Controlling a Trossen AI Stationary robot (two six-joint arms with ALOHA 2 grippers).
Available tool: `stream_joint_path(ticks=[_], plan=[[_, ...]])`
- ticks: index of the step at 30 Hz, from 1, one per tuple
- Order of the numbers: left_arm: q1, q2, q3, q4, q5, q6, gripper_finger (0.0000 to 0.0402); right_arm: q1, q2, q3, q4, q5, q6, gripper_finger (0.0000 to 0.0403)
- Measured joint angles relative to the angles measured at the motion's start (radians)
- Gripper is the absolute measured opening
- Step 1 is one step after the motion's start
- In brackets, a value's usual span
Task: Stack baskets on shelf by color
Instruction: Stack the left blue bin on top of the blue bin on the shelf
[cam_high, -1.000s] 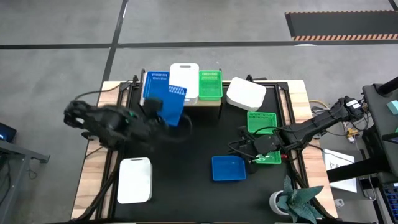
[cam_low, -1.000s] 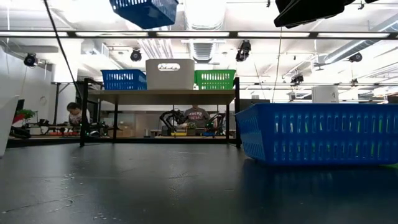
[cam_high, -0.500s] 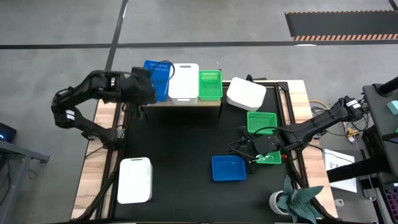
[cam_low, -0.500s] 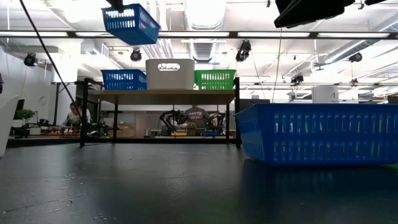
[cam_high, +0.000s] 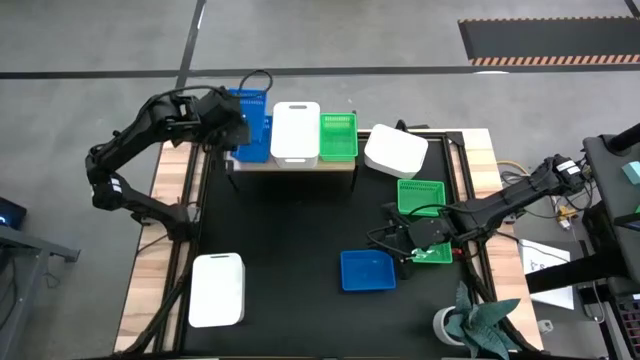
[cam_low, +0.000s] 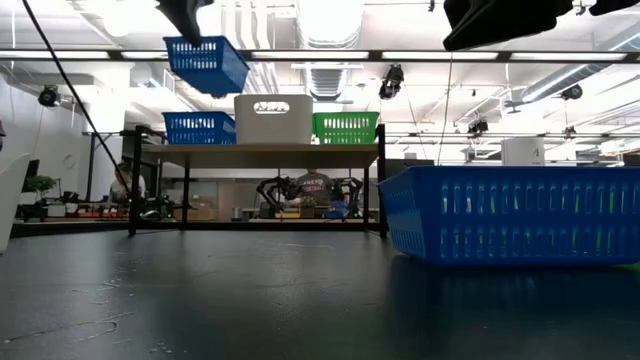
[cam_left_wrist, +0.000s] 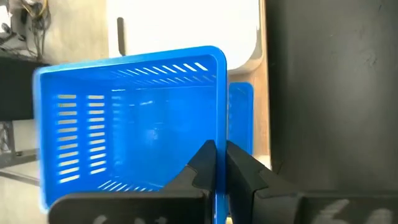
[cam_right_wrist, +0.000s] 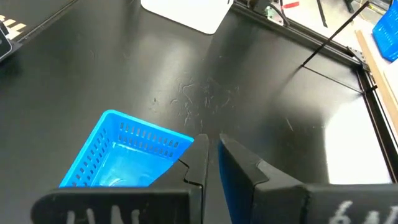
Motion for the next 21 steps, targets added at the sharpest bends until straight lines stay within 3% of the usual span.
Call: stream_joint_path(ticks=[21], plan=[[0.114, 0.001, -0.193, 0.096, 0.059, 0.063, 0.0001, 0.0, 0.0, 0.0, 0.0, 0.0, 0.01, 0.0027]])
